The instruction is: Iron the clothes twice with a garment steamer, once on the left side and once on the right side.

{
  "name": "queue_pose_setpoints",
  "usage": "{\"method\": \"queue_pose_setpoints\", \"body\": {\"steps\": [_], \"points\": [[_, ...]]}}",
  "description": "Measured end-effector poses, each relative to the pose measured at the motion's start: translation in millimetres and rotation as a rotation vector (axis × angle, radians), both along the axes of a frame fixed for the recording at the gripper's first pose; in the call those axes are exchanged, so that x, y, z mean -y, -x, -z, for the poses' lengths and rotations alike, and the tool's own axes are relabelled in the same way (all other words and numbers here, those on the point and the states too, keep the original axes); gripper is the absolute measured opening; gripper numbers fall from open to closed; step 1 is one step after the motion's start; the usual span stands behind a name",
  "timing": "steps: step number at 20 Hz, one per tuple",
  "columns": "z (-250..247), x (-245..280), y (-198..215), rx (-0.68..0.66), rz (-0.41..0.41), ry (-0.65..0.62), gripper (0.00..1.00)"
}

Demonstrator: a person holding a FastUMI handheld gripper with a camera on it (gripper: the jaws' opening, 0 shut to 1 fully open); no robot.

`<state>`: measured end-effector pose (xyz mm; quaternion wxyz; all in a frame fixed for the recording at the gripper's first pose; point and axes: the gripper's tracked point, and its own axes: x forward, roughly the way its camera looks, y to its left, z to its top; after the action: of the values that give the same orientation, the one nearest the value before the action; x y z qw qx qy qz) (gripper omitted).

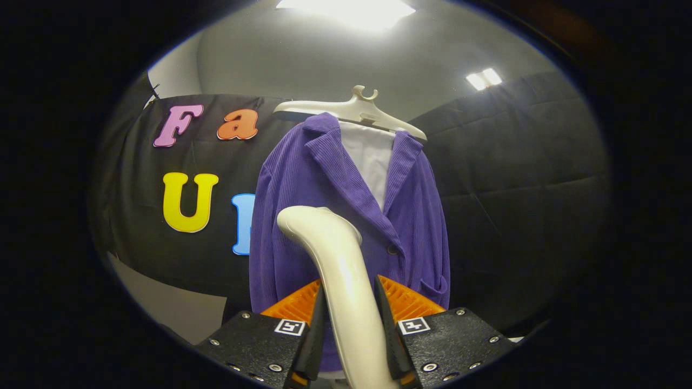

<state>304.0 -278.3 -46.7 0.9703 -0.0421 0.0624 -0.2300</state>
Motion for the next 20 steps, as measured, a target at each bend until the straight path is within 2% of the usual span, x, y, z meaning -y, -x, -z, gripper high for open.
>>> {"method": "queue_pose_setpoints", "body": {"steps": [20], "points": [[179.7, 0.9, 71.7, -0.265, 0.024, -0.066, 0.48]]}}
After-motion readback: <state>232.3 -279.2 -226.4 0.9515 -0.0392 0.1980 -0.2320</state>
